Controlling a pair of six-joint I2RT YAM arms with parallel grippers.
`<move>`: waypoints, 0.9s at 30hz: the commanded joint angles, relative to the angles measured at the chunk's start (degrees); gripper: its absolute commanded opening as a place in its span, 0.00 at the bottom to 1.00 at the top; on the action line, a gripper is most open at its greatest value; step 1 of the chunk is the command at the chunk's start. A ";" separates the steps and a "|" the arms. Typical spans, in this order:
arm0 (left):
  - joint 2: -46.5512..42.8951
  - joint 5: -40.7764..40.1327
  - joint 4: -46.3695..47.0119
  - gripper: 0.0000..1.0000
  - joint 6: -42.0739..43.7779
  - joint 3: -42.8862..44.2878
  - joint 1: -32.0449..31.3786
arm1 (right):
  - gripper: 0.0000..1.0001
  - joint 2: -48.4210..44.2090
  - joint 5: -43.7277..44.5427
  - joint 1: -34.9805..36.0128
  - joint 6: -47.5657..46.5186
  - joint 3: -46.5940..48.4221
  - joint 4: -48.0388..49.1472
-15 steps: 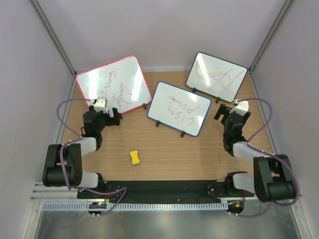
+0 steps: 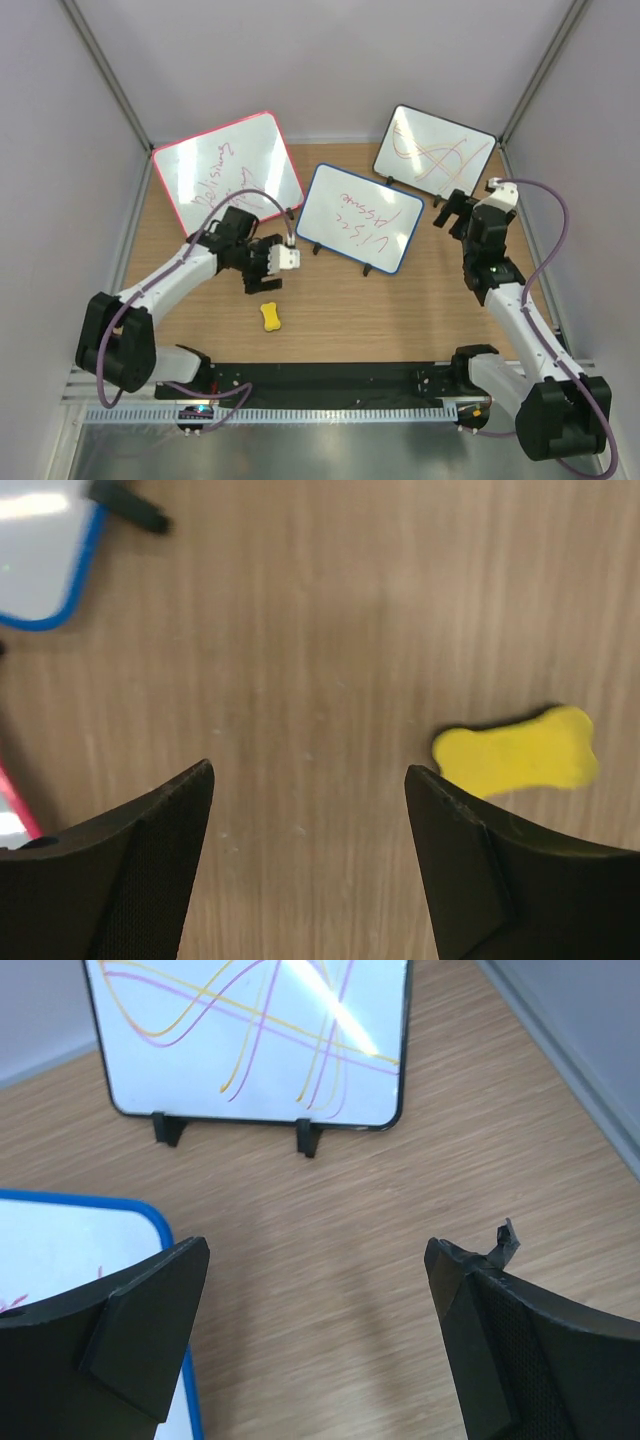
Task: Erase the whiteboard
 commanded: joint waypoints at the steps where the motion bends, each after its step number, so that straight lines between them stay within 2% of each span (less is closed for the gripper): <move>1: -1.46 -5.17 -27.43 0.78 31.24 0.80 -3.28 | 1.00 -2.05 -9.80 0.04 0.10 4.47 -9.45; 3: -2.17 -4.29 -30.45 0.79 41.07 0.54 -3.54 | 1.00 -2.40 -13.15 0.04 -0.34 5.70 -12.17; 7: -3.49 -6.39 -31.61 0.83 47.18 -0.86 -5.65 | 1.00 -3.63 -15.78 0.04 -0.96 5.53 -13.68; 15: -0.95 -6.83 -25.56 0.83 47.72 -4.47 -12.85 | 1.00 -4.86 -18.78 0.04 -1.31 4.39 -14.38; 23: 1.69 -10.97 -20.71 0.75 48.95 -6.40 -16.72 | 1.00 -4.16 -19.39 0.04 -0.87 4.13 -15.09; 27: 3.01 -12.28 -19.13 0.67 49.30 -6.41 -17.34 | 1.00 -4.25 -19.48 0.04 -0.96 3.78 -14.83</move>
